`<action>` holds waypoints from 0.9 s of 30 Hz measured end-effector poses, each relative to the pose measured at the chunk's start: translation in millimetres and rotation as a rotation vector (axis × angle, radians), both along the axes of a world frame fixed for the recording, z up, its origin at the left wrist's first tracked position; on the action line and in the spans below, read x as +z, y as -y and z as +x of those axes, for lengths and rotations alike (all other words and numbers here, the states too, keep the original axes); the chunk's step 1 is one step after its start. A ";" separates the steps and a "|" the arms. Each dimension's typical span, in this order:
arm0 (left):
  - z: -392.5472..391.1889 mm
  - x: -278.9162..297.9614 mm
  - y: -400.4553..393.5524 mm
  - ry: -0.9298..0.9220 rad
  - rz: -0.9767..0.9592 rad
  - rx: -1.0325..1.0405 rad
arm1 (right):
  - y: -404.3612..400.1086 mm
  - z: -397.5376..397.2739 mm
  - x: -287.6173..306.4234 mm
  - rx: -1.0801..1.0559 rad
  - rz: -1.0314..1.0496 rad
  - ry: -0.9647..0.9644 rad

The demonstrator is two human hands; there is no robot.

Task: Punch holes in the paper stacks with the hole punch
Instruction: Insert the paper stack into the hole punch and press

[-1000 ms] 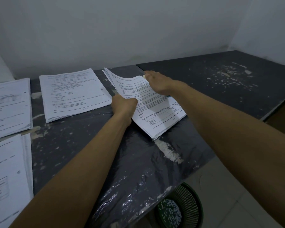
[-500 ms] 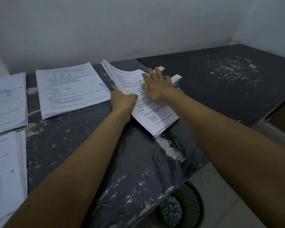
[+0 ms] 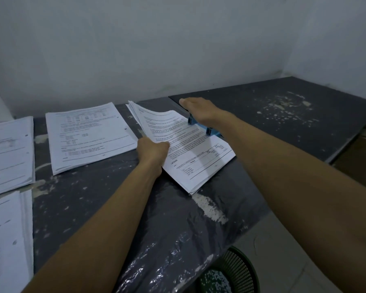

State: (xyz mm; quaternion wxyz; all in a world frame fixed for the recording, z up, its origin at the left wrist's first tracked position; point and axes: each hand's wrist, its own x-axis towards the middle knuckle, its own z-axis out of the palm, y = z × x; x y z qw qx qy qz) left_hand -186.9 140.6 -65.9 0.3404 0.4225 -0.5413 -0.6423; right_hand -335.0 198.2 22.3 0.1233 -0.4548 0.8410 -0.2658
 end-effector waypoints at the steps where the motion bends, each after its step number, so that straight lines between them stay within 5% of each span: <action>1: 0.5 0.4 -0.5 -0.004 0.002 0.003 | 0.6 -1.4 -0.1 -0.007 -0.007 0.013; 17: 41.5 26.6 7.5 -0.111 -0.014 0.039 | 6.6 0.4 -7.0 -0.044 -0.079 0.081; 23: 89.2 45.6 23.0 -0.118 -0.069 0.080 | 9.4 12.0 11.4 -0.166 0.113 -0.203; 27: 116.8 61.2 23.7 -0.141 -0.087 0.063 | -1.5 45.1 13.4 -0.104 -0.205 -0.295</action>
